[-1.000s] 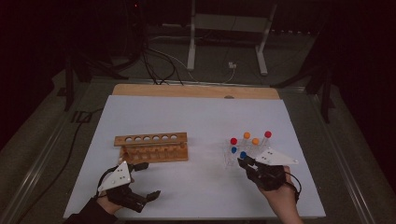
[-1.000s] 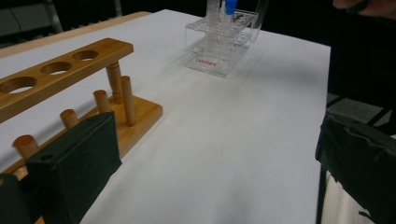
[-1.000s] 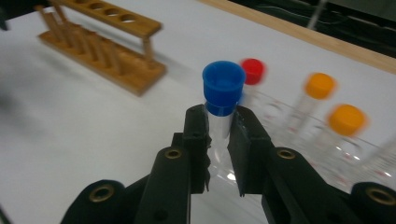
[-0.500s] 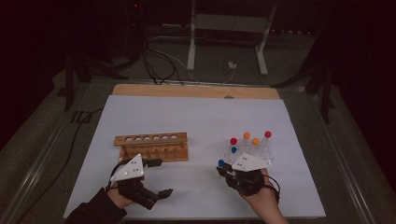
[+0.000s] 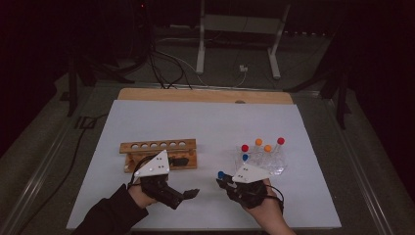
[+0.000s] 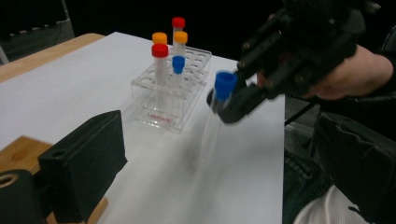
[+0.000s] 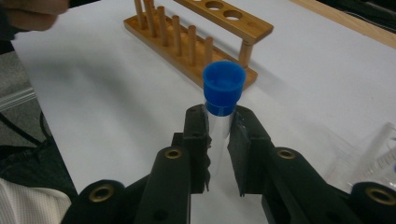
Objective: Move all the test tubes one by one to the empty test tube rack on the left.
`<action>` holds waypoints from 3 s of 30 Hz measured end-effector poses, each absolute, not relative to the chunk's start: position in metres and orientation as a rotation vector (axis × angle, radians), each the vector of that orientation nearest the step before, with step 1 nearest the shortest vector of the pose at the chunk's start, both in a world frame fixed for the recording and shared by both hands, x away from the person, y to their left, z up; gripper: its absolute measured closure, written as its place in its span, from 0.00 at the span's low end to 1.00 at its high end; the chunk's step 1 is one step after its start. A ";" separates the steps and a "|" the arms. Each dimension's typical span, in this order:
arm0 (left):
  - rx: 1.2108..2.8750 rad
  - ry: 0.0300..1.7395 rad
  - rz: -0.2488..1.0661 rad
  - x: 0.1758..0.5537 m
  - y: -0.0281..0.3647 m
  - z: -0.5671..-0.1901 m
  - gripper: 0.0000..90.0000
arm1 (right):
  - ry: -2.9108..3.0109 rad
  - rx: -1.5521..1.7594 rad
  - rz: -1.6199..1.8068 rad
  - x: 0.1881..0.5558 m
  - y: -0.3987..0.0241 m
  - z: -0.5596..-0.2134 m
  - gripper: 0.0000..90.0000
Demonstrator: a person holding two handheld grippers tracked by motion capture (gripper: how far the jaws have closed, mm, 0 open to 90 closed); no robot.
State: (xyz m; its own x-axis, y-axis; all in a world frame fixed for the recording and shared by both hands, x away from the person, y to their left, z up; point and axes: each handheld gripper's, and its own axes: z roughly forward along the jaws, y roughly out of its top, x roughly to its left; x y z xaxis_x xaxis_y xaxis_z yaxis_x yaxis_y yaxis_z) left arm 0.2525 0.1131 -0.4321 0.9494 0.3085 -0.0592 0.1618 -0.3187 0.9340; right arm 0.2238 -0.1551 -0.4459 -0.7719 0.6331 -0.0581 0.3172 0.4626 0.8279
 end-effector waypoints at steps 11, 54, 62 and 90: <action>1.899 0.298 0.155 0.258 0.087 -0.427 0.28 | 2.367 0.795 1.232 0.224 -0.152 -0.447 0.85; 1.939 0.298 0.265 0.276 0.077 -0.416 0.87 | 2.270 0.874 1.330 0.223 -0.163 -0.439 0.34; 1.915 0.350 0.326 0.286 0.097 -0.401 0.87 | 2.176 0.886 1.413 0.221 -0.175 -0.430 0.14; 1.863 0.542 0.543 0.334 0.141 -0.381 0.87 | 2.086 0.915 1.490 0.221 -0.196 -0.423 0.00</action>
